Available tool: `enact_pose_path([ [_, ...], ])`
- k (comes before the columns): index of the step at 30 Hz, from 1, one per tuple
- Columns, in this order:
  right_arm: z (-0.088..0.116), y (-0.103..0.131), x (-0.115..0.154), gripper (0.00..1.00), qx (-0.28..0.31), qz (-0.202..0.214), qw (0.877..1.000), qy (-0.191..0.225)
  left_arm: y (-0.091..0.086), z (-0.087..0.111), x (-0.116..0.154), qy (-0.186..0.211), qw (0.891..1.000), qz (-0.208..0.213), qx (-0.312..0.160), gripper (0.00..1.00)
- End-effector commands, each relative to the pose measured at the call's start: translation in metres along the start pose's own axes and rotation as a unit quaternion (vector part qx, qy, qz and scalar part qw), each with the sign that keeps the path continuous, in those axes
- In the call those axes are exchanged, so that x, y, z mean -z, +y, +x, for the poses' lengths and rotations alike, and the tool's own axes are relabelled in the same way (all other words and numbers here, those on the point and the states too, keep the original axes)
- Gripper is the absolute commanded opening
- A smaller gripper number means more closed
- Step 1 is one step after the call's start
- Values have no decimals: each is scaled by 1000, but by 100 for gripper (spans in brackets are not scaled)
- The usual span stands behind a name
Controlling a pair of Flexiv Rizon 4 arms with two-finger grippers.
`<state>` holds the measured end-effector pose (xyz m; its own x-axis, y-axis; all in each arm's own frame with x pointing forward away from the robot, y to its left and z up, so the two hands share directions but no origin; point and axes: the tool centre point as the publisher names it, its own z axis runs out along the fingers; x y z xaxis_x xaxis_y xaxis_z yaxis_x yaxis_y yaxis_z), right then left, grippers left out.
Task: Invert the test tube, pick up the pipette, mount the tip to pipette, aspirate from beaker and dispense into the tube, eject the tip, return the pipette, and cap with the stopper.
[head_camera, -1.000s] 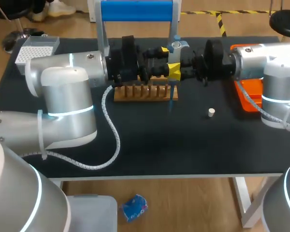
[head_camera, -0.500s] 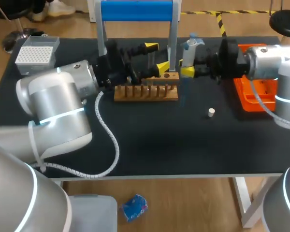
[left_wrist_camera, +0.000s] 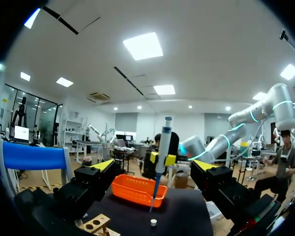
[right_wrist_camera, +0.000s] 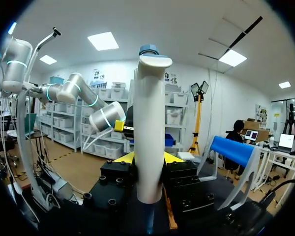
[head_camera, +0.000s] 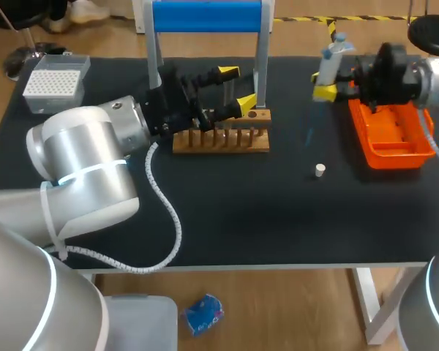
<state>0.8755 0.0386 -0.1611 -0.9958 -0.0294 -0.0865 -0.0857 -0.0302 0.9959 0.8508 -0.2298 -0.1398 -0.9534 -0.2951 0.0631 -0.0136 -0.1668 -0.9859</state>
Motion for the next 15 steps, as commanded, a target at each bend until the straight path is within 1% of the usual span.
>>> enact_pose_path([
  [1,-8,8,28,0,4,0,1000,7,-11,-5,-22,-7,1000,-18,4,100],
  [2,-10,9,34,0,7,0,1000,6,-14,-7,-26,-11,1000,-29,-6,100],
  [4,-15,11,43,0,11,-9,1000,10,-19,-10,-34,-11,999,-31,-7,100],
  [5,-17,12,48,0,12,-8,1000,8,-23,-11,-38,-16,999,-35,-14,100],
  [7,-20,13,56,0,14,-7,1000,8,-29,-13,-47,-13,999,-34,-19,100],
  [11,-26,14,72,0,17,-6,1000,16,-39,-18,-63,-12,998,-48,-35,100],
  [15,-34,17,95,0,14,-3,1000,10,-48,-25,-79,-12,997,-57,-43,100],
])
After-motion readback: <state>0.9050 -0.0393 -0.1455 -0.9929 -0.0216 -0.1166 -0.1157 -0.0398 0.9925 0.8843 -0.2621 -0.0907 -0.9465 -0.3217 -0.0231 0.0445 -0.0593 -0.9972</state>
